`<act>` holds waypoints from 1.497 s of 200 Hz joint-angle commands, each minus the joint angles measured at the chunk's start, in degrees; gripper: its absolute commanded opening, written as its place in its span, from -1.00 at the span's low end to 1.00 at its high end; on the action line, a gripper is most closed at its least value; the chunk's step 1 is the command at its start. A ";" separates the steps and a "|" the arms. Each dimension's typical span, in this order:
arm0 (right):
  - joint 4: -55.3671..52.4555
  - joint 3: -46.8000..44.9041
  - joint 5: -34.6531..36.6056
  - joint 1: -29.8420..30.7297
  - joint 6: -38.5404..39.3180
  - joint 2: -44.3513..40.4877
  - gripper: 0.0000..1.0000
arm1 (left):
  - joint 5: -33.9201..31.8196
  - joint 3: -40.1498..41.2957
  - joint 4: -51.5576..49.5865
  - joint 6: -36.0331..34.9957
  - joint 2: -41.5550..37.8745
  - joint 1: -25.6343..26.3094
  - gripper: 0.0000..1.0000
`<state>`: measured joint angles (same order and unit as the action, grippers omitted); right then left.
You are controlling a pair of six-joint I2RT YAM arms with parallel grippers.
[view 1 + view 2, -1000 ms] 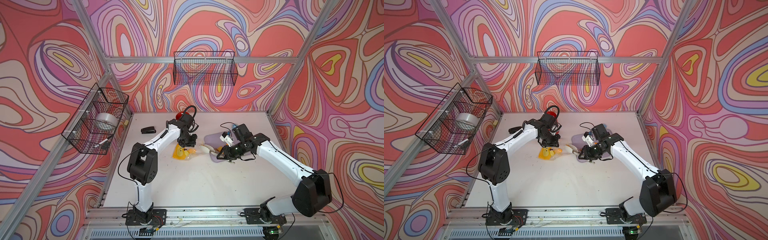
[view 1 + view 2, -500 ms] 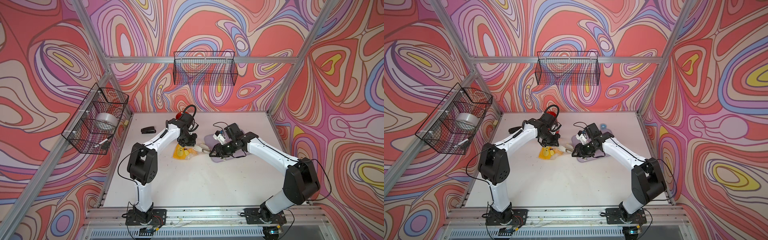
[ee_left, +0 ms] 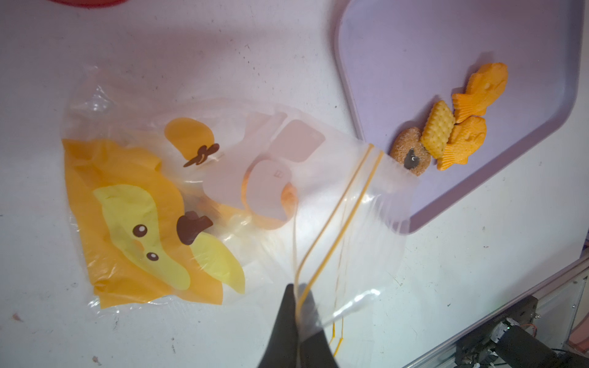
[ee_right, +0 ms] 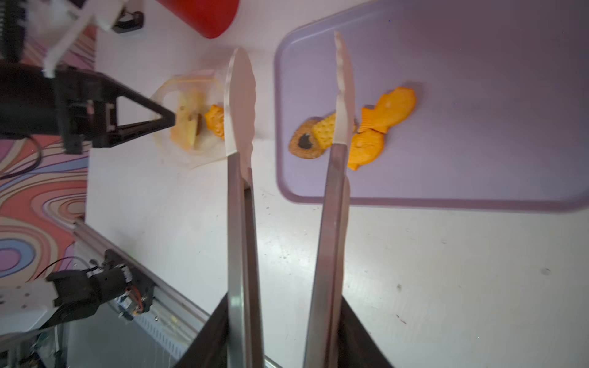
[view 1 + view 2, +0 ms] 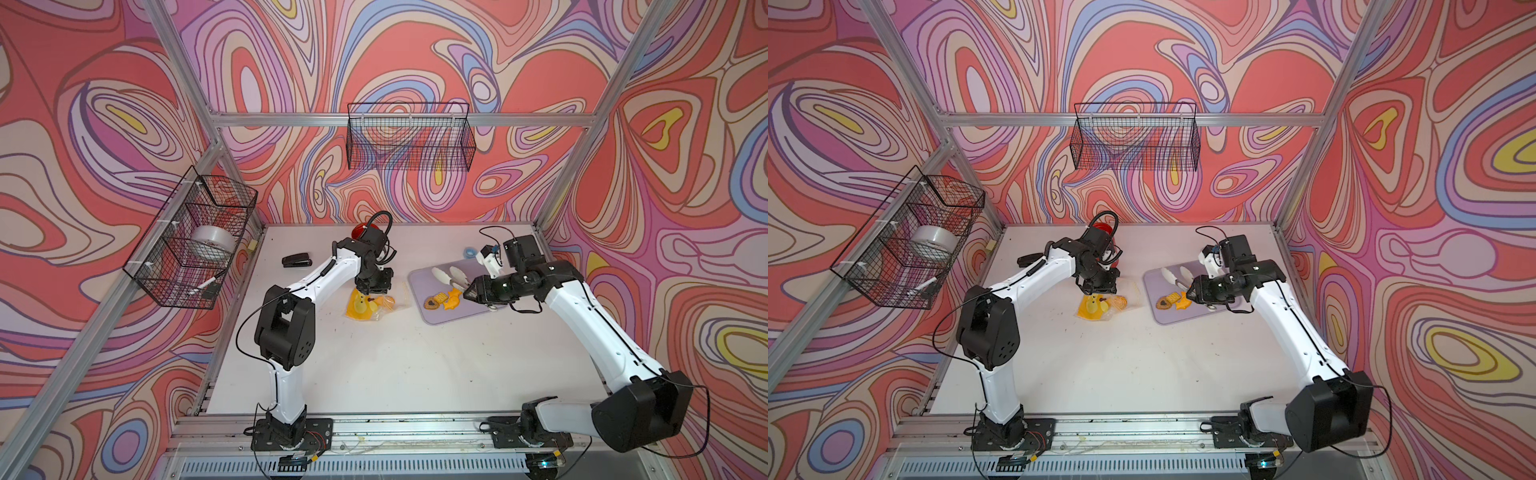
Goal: Put the cookies into a resealable bag to prevent moisture
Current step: Place the cookie in the ziploc bag, then adjust the cookie on the tray.
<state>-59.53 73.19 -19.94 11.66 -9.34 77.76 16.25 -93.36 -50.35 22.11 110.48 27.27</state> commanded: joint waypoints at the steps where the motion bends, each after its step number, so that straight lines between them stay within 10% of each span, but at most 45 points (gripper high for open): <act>1: -2.17 0.47 12.93 0.03 -0.30 4.28 -0.08 | -0.52 -0.04 -0.80 0.21 -0.12 -0.37 -1.00; 119: -0.92 5.26 25.59 0.04 -3.64 14.26 -0.07 | -0.57 -0.46 -0.65 -0.66 -0.37 -0.37 -1.00; 215: 3.96 -1.43 16.79 0.07 -10.33 13.48 0.03 | -0.26 0.71 0.24 -0.53 -0.35 -0.36 -1.00; 299: 1.92 -2.04 16.04 -0.30 -10.65 9.36 -0.35 | -0.17 1.26 0.61 -0.77 -0.47 -0.30 -1.00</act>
<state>-57.32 70.06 -3.92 11.66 -19.66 90.17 16.08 -93.06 -49.84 22.06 110.48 27.27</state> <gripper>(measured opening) 0.375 0.054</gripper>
